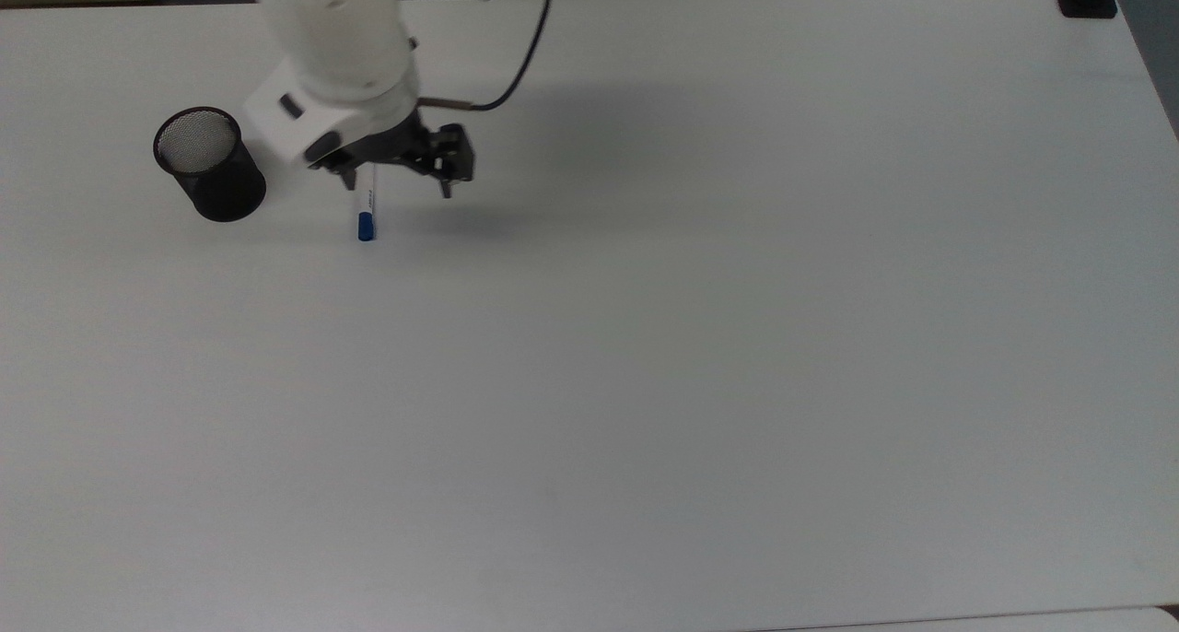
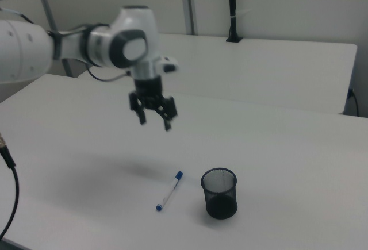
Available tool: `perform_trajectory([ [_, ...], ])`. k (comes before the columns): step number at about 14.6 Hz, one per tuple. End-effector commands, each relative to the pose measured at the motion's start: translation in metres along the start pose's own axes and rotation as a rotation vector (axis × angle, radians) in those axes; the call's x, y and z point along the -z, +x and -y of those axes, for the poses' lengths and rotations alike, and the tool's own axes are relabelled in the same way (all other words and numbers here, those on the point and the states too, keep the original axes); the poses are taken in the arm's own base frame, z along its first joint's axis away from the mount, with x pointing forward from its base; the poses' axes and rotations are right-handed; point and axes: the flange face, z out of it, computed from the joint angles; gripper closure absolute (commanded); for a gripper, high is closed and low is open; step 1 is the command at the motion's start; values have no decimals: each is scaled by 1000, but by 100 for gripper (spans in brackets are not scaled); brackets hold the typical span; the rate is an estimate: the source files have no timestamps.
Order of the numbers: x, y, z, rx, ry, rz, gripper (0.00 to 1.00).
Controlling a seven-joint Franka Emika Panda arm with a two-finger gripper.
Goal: Remove the marker
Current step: 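Carry the held marker away from the cup across the table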
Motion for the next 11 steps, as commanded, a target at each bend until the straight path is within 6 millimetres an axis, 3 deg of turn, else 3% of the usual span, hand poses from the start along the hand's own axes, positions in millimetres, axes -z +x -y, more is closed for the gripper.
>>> perform_trajectory([
  [1, 60, -33, 48, -10, -34, -43, 0],
  [2, 84, -47, 59, 2, -32, -52, 0],
  [4, 124, -72, 63, 4, -16, -85, 0],
  [11, 131, -78, 52, -17, -2, -72, 0],
])
